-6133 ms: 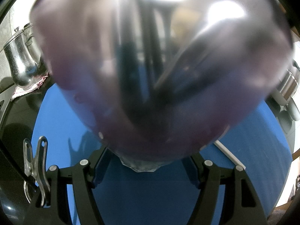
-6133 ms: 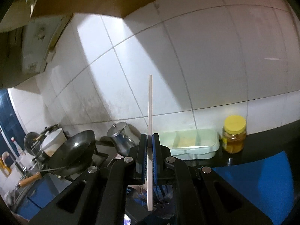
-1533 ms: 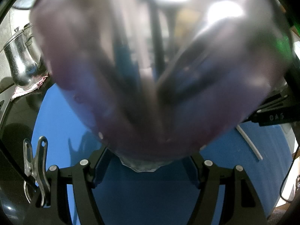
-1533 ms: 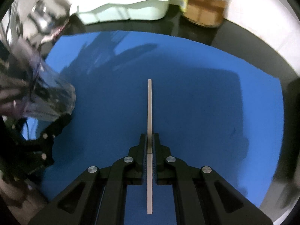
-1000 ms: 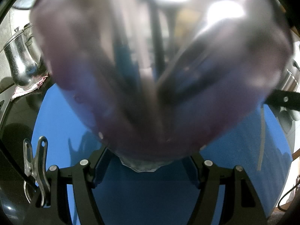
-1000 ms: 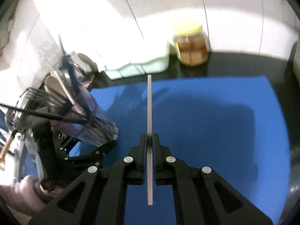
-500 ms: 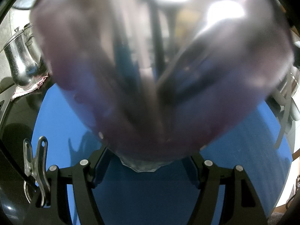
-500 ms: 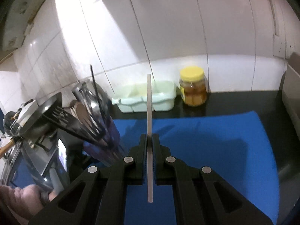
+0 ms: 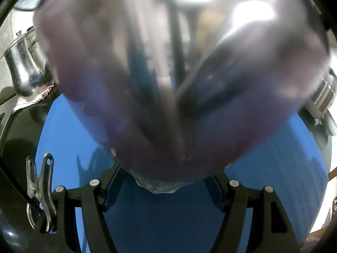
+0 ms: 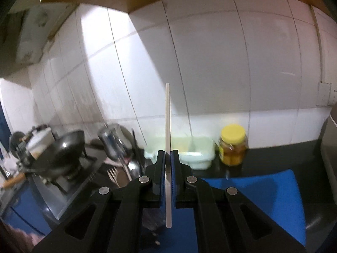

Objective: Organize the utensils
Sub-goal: 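Lower the second chopstick into the glass cup and open the right tool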

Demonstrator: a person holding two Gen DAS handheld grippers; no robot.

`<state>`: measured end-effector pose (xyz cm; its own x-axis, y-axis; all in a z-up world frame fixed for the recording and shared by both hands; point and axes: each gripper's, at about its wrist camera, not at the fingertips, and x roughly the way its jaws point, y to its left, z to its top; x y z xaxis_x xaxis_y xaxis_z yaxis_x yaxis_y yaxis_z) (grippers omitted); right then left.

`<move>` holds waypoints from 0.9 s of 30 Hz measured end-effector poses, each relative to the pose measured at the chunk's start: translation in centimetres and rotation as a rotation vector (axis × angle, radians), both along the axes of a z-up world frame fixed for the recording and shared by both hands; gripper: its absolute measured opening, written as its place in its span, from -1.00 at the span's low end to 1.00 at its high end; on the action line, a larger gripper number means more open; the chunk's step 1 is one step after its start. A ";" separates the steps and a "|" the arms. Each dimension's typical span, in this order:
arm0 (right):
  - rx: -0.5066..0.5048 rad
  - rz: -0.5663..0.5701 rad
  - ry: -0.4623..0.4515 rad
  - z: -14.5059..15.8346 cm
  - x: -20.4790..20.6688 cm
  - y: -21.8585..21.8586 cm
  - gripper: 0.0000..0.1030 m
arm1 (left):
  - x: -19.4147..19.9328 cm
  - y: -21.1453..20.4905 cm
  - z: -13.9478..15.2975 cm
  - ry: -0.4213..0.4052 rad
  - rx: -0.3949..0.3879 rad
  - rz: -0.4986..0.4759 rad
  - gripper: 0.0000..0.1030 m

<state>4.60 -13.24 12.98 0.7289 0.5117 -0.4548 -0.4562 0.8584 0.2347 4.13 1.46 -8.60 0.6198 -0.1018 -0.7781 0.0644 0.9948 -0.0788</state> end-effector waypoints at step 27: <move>-0.054 0.113 0.023 -1.8 1.8 7.7 -0.87 | 0.0 0.1 0.0 0.000 -0.001 0.000 0.43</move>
